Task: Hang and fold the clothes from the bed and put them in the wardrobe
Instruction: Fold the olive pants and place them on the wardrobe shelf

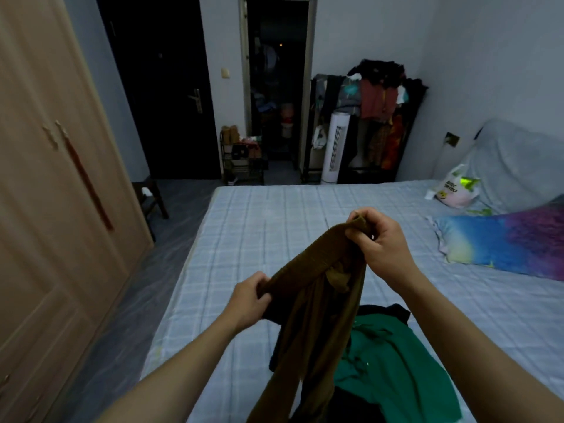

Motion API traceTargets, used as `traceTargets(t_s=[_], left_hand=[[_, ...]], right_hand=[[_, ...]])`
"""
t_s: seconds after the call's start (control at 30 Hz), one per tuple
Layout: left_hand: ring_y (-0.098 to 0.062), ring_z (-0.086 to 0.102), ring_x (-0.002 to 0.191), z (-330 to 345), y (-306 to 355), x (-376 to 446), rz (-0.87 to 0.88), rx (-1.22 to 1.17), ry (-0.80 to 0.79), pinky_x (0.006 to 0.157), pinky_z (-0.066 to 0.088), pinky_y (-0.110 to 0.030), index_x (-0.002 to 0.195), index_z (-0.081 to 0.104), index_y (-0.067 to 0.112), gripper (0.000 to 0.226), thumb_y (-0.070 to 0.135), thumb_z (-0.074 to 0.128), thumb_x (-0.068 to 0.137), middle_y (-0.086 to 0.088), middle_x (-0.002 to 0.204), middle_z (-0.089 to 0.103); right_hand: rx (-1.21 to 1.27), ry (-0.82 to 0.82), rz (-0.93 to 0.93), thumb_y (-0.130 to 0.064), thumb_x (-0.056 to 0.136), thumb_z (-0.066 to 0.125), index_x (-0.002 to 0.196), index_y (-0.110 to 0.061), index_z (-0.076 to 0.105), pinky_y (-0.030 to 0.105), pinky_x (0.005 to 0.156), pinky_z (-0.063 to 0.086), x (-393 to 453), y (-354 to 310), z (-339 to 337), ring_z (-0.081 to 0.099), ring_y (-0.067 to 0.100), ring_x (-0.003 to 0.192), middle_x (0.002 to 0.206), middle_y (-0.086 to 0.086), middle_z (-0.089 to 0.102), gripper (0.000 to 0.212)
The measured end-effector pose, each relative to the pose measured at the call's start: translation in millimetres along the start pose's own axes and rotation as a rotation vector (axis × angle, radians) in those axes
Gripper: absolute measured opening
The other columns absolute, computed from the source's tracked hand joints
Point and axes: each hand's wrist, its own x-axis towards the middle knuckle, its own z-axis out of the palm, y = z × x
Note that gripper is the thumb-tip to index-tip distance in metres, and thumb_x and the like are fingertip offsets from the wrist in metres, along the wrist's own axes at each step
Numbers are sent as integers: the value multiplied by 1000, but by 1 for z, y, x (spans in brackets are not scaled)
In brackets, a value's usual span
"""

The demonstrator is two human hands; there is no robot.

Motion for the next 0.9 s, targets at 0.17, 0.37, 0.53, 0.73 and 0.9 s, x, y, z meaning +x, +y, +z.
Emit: traceTargets(t_s=[0.17,0.37,0.53,0.73,0.9], left_hand=[[-22,62,86,-93,33,20,141,196,205,73,43,-30,89,59,22,20,3,64,84,0,87,66],[-15,59,89,-217,123,9,488,508,361,80,51,-39,100,58,27,20,11,65,90,5,95,61],[-18,63,89,-293,181,-11,635,658,416,80,53,-36,103,65,16,20,8,72,86,0,97,66],[-7,65,91,-330,175,-33,494,449,315,76,54,-26,107,64,29,34,13,79,81,9,96,67],[-5,65,92,-330,128,-42,440,422,279,79,57,-30,103,67,31,34,13,81,79,12,96,68]], right_hand=[[16,59,49,0,90,65,90,-13,64,20,64,51,1,1,-16,59,10,73,81,5,61,13],[94,171,-9,-5,89,69,90,-12,63,30,67,59,43,-23,-15,65,17,76,81,11,64,9],[168,184,-147,-5,89,68,91,-13,62,17,63,54,82,-71,-10,62,4,72,80,0,62,11],[169,156,-184,-8,93,64,92,-24,60,21,54,53,98,-114,-6,63,15,74,88,12,64,17],[49,-194,-162,1,95,57,113,-28,61,48,74,61,88,-110,2,64,37,92,101,15,62,35]])
